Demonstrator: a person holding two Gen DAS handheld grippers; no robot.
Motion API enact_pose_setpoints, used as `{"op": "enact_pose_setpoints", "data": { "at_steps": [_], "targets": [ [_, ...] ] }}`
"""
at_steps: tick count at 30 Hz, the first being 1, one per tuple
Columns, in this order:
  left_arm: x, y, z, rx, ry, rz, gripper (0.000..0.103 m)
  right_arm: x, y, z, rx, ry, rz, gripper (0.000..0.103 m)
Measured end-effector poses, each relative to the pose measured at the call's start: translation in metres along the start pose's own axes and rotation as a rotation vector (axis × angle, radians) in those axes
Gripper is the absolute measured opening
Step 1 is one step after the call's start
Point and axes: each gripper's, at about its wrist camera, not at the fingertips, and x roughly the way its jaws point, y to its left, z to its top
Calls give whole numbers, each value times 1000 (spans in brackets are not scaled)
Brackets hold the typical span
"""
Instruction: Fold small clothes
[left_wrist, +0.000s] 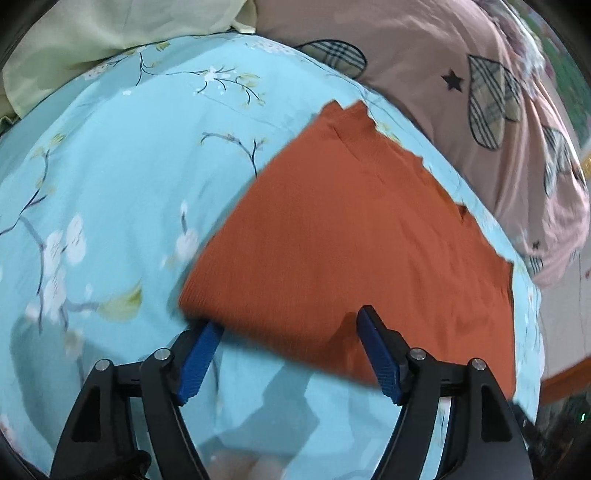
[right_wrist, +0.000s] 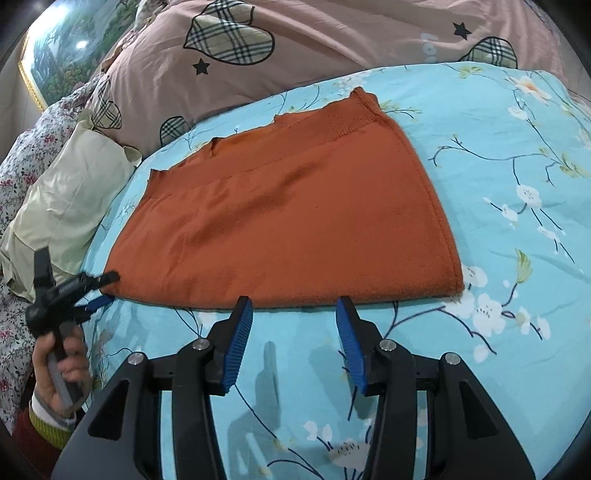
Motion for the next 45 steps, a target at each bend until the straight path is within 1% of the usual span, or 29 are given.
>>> {"op": "enact_pose_setpoints", "data": {
  "at_steps": [3, 4, 5, 6, 7, 8, 10, 12, 16, 17, 18, 20, 22, 24, 26, 27, 29, 31, 32, 33, 35, 38, 40, 41, 43, 44, 45],
  "targets": [
    [13, -6, 10, 0, -25, 43, 73, 2, -1, 6, -5, -2, 8, 49],
    [15, -9, 12, 15, -37, 63, 65, 3, -1, 7, -7, -2, 9, 49],
    [17, -13, 13, 37, -47, 82, 50, 4, -3, 10, -8, -3, 14, 49],
    [19, -18, 14, 66, -50, 90, 40, 6, -4, 13, -8, -2, 15, 49],
    [20, -23, 15, 89, -48, 83, 19, 7, -6, 16, -9, -1, 14, 49],
    [18, -32, 15, 127, -56, 94, 12, 8, -9, 19, -13, 0, 13, 49],
    [11, -53, 13, 216, -94, 140, 8, 9, -14, 27, -17, 0, 18, 49],
    [0, -78, 8, 301, -132, 141, 6, 8, -20, 34, -10, -4, 30, 49],
    [-18, -137, -9, 480, -187, 91, 5, 0, -34, 53, 0, -22, 45, 49],
    [-21, -157, -17, 539, -195, 64, 5, -2, -38, 57, 6, -25, 50, 49],
    [-23, -170, -23, 575, -197, 47, 5, -4, -41, 61, 12, -28, 56, 49],
    [-20, -203, -44, 671, -192, 18, 5, -8, -47, 70, 19, -32, 75, 49],
    [-10, -225, -64, 748, -174, 8, 5, -9, -50, 76, 32, -32, 102, 49],
    [7, -239, -87, 816, -149, 10, 5, -5, -53, 82, 54, -19, 140, 49],
    [32, -243, -107, 863, -103, 37, 5, 7, -53, 88, 65, 19, 170, 49],
    [40, -241, -111, 870, -92, 51, 5, 12, -51, 90, 68, 34, 182, 49],
    [46, -235, -117, 874, -97, 64, 5, 30, -46, 94, 77, 81, 228, 49],
    [43, -231, -115, 859, -98, 42, 5, 54, -35, 99, 78, 140, 286, 51],
    [41, -228, -113, 849, -98, 26, 5, 62, -31, 101, 74, 155, 295, 57],
    [39, -228, -112, 845, -98, 19, 5, 76, -23, 104, 63, 180, 308, 64],
    [37, -226, -107, 839, -96, 8, 5, 99, -10, 110, 52, 219, 342, 69],
    [38, -228, -109, 839, -93, 2, 5, 133, 6, 124, 73, 261, 411, 73],
    [38, -230, -109, 846, -94, 2, 5, 152, 17, 133, 71, 266, 408, 73],
    [37, -231, -109, 851, -95, 4, 5, 157, 22, 137, 60, 267, 404, 72],
    [35, -234, -109, 859, -93, 7, 5, 163, 33, 142, 23, 261, 384, 36],
    [32, -237, -108, 862, -94, 6, 5, 162, 36, 145, 12, 259, 379, 16],
    [27, -239, -111, 867, -98, 4, 5, 157, 38, 148, 2, 248, 374, 15]
  ]
}}
